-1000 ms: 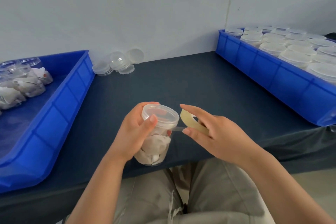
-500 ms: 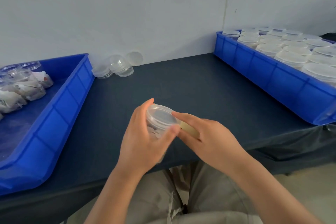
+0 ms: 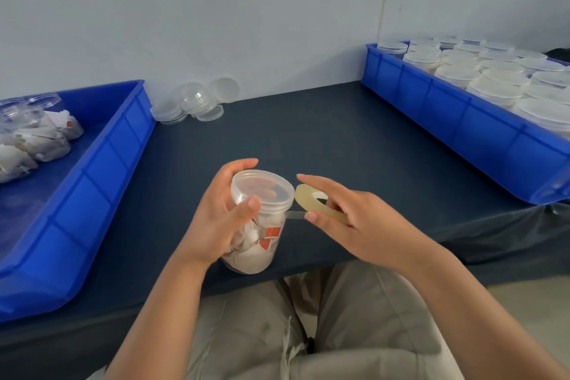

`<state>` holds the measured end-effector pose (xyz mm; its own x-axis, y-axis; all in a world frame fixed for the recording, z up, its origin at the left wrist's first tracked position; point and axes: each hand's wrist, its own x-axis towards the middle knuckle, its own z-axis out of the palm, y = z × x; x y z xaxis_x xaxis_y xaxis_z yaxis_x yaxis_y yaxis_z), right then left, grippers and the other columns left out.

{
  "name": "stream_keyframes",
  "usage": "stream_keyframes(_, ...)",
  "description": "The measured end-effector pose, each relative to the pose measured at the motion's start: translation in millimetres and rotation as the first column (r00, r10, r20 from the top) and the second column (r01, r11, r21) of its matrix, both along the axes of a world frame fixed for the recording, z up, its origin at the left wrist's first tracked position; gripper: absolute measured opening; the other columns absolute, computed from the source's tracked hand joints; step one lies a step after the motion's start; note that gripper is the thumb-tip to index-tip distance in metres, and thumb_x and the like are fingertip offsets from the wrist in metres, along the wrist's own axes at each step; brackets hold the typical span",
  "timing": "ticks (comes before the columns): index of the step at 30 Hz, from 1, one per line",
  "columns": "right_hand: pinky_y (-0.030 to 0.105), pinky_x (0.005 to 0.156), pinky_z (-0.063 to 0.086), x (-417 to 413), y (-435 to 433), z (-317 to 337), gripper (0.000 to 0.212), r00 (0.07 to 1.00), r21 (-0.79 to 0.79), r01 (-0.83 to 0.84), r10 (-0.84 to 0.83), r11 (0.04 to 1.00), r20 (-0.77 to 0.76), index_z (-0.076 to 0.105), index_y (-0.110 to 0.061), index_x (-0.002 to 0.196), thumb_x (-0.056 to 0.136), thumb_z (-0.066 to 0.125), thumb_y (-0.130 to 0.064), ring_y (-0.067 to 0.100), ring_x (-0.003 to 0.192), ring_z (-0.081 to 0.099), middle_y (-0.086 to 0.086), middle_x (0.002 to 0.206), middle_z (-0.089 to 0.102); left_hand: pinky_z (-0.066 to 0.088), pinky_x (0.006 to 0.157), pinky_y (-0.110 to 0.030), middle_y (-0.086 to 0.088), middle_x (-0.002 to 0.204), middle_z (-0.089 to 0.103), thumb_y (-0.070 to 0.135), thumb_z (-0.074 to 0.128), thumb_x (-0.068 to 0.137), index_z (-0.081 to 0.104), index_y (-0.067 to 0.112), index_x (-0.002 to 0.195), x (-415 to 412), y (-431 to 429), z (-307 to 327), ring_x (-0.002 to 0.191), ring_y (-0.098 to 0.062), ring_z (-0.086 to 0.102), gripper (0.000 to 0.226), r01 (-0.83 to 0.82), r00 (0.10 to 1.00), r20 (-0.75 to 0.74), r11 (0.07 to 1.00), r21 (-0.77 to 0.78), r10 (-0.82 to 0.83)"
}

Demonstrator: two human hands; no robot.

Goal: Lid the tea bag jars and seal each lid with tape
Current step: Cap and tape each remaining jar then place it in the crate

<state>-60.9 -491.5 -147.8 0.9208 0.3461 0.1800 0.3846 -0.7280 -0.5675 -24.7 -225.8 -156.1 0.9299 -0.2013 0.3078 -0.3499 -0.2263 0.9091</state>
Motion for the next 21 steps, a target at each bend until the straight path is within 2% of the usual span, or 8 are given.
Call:
stream_keyframes(2,0.015,0.064,0.039,-1,2,1,0.057,1.000,-0.014,-0.016,0.016,1.000,0.017,0.019,-0.069,0.154,0.100,0.033,-0.076,-0.021,0.091,0.052,-0.054,0.094,0.049,0.060,0.094,-0.038,-0.009,0.125,0.070,0.085,0.070,0.078,0.058,0.013,0.139,4,0,-4,0.118,-0.032,0.070,0.095,0.085,0.995,-0.051,0.996,-0.021,-0.086)
stream_keyframes(4,0.012,0.072,0.044,-4,6,3,0.053,0.999,-0.009,-0.022,0.022,1.000,0.035,0.022,-0.070,0.153,0.102,0.035,-0.072,-0.018,0.096,0.054,-0.053,0.097,0.052,0.060,0.094,-0.041,-0.014,0.126,0.071,0.083,0.068,0.082,0.061,0.006,0.136,8,-1,-4,0.117,-0.035,0.070,0.095,0.164,0.983,-0.076,0.986,-0.024,-0.166)
stream_keyframes(7,0.018,0.076,0.048,-7,10,4,0.049,0.998,0.005,0.027,-0.027,1.000,0.057,0.033,-0.063,0.152,0.104,0.037,-0.070,-0.006,0.098,0.060,-0.033,0.102,0.065,0.060,0.098,-0.042,-0.002,0.131,0.072,0.085,0.060,0.085,0.066,0.016,0.136,11,-3,2,0.121,-0.027,0.070,0.086,0.115,0.993,-0.019,0.990,0.083,-0.113)
stream_keyframes(9,0.027,0.076,0.055,-10,12,4,0.051,0.994,-0.010,0.082,-0.081,0.997,0.076,0.035,-0.057,0.153,0.104,0.035,-0.069,0.003,0.094,0.064,-0.020,0.102,0.069,0.060,0.099,-0.028,0.021,0.131,0.071,0.075,0.057,0.090,0.063,0.033,0.141,10,-3,5,0.123,-0.006,0.067,0.066,-0.001,1.000,0.023,0.992,0.128,-0.002)
stream_keyframes(11,0.031,0.074,0.057,-13,16,6,0.054,0.986,-0.038,0.131,-0.127,0.991,0.108,0.038,-0.053,0.155,0.103,0.032,-0.070,0.006,0.088,0.064,-0.016,0.095,0.069,0.051,0.093,-0.007,0.043,0.130,0.062,0.079,0.047,0.094,0.050,0.054,0.145,1,-5,8,0.123,0.014,0.060,0.057,-0.067,0.997,0.060,0.980,0.189,0.057)
stream_keyframes(13,0.029,0.075,0.056,-17,22,7,0.057,0.980,-0.056,0.158,-0.149,0.986,0.132,0.040,-0.051,0.156,0.103,0.032,-0.070,0.006,0.088,0.065,-0.016,0.096,0.069,0.047,0.090,-0.004,0.050,0.135,0.051,0.091,0.036,0.090,0.041,0.062,0.148,-10,-12,8,0.126,0.023,0.049,0.065,-0.111,0.993,0.072,0.959,0.259,0.096)
stream_keyframes(17,0.024,0.073,0.052,-24,29,7,0.055,0.975,-0.061,0.159,-0.147,0.985,0.167,0.042,-0.048,0.157,0.106,0.035,-0.065,0.006,0.086,0.064,-0.017,0.096,0.068,0.037,0.083,-0.006,0.053,0.131,0.038,0.100,0.058,0.065,0.026,0.049,0.159,-29,-29,9,0.118,0.031,0.040,0.111,-0.337,0.938,0.203,0.877,0.343,0.282)
stream_keyframes(21,0.035,0.069,0.053,-30,39,6,0.051,0.963,-0.039,0.197,-0.186,0.980,0.196,0.041,-0.050,0.158,0.108,0.033,-0.060,0.013,0.079,0.062,-0.011,0.084,0.062,0.037,0.082,-0.006,0.031,0.141,0.054,0.103,0.043,0.071,0.024,0.050,0.158,-37,-35,13,0.118,0.014,0.051,0.104,-0.371,0.924,0.242,0.853,0.368,0.297)
